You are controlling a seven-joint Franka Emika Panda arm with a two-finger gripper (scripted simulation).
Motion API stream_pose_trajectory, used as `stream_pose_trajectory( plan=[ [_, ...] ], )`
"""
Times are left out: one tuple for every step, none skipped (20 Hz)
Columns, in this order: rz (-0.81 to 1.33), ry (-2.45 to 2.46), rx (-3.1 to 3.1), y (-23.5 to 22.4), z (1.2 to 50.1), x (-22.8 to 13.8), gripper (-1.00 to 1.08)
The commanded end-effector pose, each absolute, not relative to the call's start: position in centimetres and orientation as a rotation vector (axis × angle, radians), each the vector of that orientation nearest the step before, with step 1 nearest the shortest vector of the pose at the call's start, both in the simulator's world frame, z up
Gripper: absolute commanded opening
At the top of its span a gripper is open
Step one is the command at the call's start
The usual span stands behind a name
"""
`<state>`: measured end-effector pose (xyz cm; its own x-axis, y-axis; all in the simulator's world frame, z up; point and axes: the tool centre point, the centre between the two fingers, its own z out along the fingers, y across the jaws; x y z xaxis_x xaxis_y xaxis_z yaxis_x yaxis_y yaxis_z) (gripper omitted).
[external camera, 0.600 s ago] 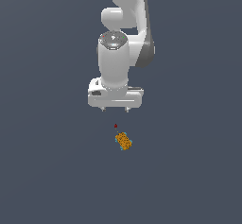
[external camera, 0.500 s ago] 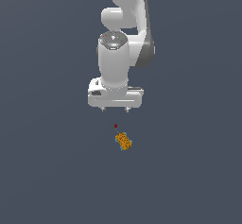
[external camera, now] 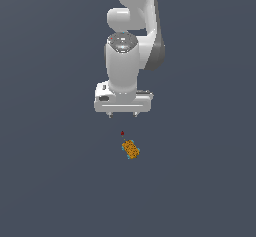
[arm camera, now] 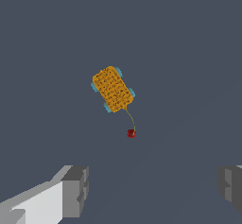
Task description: Pick up the object and move it to a goal position.
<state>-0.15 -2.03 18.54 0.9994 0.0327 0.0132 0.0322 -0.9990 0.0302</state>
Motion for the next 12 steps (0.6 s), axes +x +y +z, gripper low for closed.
stream_pose_trajectory(
  plan=[
    [0.019,0.053,3.11,-2.0,18.6,-0.2,1.0],
    [0.02,0.054,3.11,-2.0,18.5,-0.2,1.0],
    [0.02,0.058,3.11,-2.0,18.5,-0.1,1.0],
    [0.02,0.064,3.11,-2.0,18.4,-0.1,1.0],
    [0.019,0.072,3.11,-2.0,18.3,0.0,1.0],
    [0.018,0.083,3.109,-2.0,18.2,0.0,1.0],
    [0.018,0.096,3.109,-2.0,18.0,0.1,1.0],
    [0.017,0.112,3.108,-1.9,17.8,0.2,1.0],
    [0.016,0.129,3.107,-1.9,17.6,0.4,1.0],
    [0.015,0.149,3.106,-1.9,17.4,0.5,1.0],
    [0.014,0.171,3.105,-1.9,17.1,0.7,1.0],
    [0.013,0.195,3.104,-1.8,16.8,0.8,1.0]
  ],
)
